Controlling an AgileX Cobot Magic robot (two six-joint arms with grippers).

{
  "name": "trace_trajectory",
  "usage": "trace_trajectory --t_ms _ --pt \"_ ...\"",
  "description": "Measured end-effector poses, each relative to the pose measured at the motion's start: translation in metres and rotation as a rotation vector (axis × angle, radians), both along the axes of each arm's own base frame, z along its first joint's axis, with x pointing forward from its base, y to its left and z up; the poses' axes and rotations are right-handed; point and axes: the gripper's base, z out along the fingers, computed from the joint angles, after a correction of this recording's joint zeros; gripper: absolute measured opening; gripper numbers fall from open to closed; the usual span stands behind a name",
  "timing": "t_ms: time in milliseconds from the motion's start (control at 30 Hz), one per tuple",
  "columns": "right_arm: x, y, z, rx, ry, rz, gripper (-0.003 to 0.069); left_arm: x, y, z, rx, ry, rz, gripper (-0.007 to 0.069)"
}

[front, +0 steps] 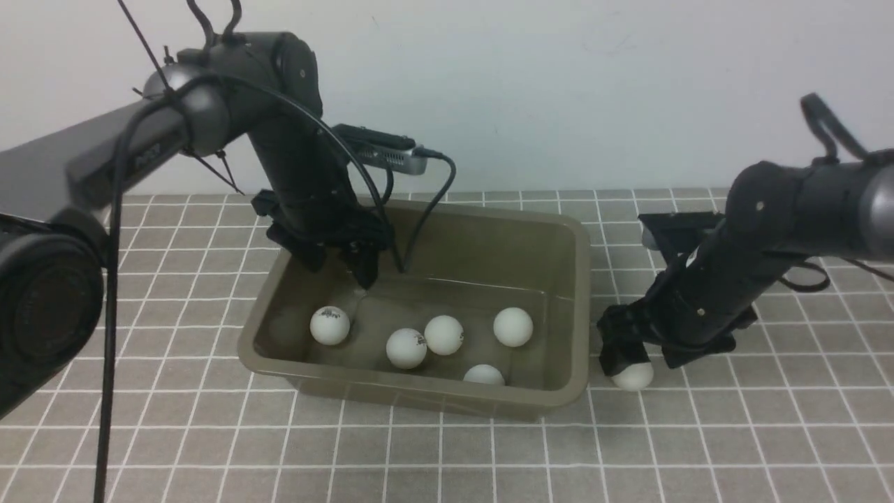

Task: Put the table tennis balls into the box on the grey coffee tablecloth.
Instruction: 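Reach for and grasp a ping pong ball on the table, then release the ping pong ball into the bin and lift the gripper away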

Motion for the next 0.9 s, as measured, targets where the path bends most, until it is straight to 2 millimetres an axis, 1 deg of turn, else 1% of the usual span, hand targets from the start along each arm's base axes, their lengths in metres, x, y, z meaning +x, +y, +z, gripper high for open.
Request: trace_trajectory --t_ms 33,67,100,133,167,200,233,300,333,367,433,467,500,533,600,633,700,767,833,867,900 --pt "0.000 0.000 -0.003 -0.007 0.005 0.004 0.0528 -0.001 0.000 0.007 -0.006 -0.013 0.000 0.0388" --pt "0.001 0.000 -0.003 -0.007 0.002 0.001 0.0489 -0.004 0.001 0.018 -0.014 -0.037 0.000 0.0314" --pt "0.001 0.000 -0.003 -0.008 0.003 0.000 0.0388 -0.009 0.002 0.034 -0.021 -0.070 0.000 0.0197" --pt "0.001 -0.001 -0.003 -0.011 0.008 0.001 0.0342 -0.010 0.004 0.041 -0.023 -0.085 0.002 0.0134" --pt "0.000 -0.001 -0.002 -0.015 0.010 0.005 0.0345 -0.013 0.005 0.050 -0.028 -0.105 0.002 0.0086" --pt "-0.002 -0.002 0.003 -0.028 0.009 0.013 0.0360 -0.017 0.010 0.064 -0.034 -0.136 0.010 0.0048" --pt "-0.004 -0.004 0.009 -0.030 0.010 0.006 0.0360 -0.019 0.015 0.074 -0.038 -0.156 0.021 0.0024" --pt "-0.010 -0.008 0.034 -0.030 -0.017 -0.022 0.0360 -0.025 0.035 0.096 -0.047 -0.202 0.067 0.0002" --pt "-0.012 -0.009 0.046 -0.022 -0.042 -0.031 0.0360 -0.026 0.041 0.101 -0.048 -0.211 0.082 -0.0001" --pt "-0.016 -0.009 0.064 -0.006 -0.089 -0.046 0.0360 -0.030 0.055 0.109 -0.049 -0.228 0.113 -0.0005" --pt "-0.021 -0.007 0.085 0.018 -0.162 -0.048 0.0360 -0.031 0.072 0.111 -0.045 -0.228 0.155 -0.0005" --pt "-0.024 -0.002 0.097 0.041 -0.218 -0.047 0.0360 -0.031 0.083 0.109 -0.040 -0.218 0.184 -0.0005" --pt "-0.026 0.004 0.109 0.066 -0.278 -0.041 0.0360 -0.031 0.098 0.101 -0.041 -0.190 0.222 -0.0005" --pt "-0.027 0.009 0.114 0.081 -0.310 -0.033 0.0360 -0.031 0.103 0.096 -0.043 -0.175 0.238 -0.0005" --pt "-0.025 0.024 0.120 0.104 -0.348 -0.005 0.0360 -0.028 0.116 0.074 -0.058 -0.123 0.275 -0.0005" --pt "-0.022 0.031 0.120 0.109 -0.349 0.007 0.0360 -0.027 0.118 0.065 -0.069 -0.108 0.282 -0.0005" --pt "-0.013 0.048 0.115 0.111 -0.332 0.042 0.0360 -0.024 0.117 0.038 -0.102 -0.056 0.291 -0.0005" --pt "-0.002 0.064 0.102 0.099 -0.285 0.076 0.0362 -0.020 0.115 0.017 -0.127 -0.022 0.302 -0.0005" --pt "0.007 0.072 0.098 0.088 -0.261 0.094 0.0379 -0.018 0.114 0.003 -0.141 0.006 0.309 -0.0005" --pt "0.015 0.076 0.094 0.077 -0.240 0.102 0.0405 -0.017 0.113 -0.005 -0.144 0.027 0.313 -0.0005" --pt "0.017 0.078 0.092 0.068 -0.221 0.106 0.0428 -0.017 0.112 -0.009 -0.149 0.041 0.313 -0.0005"
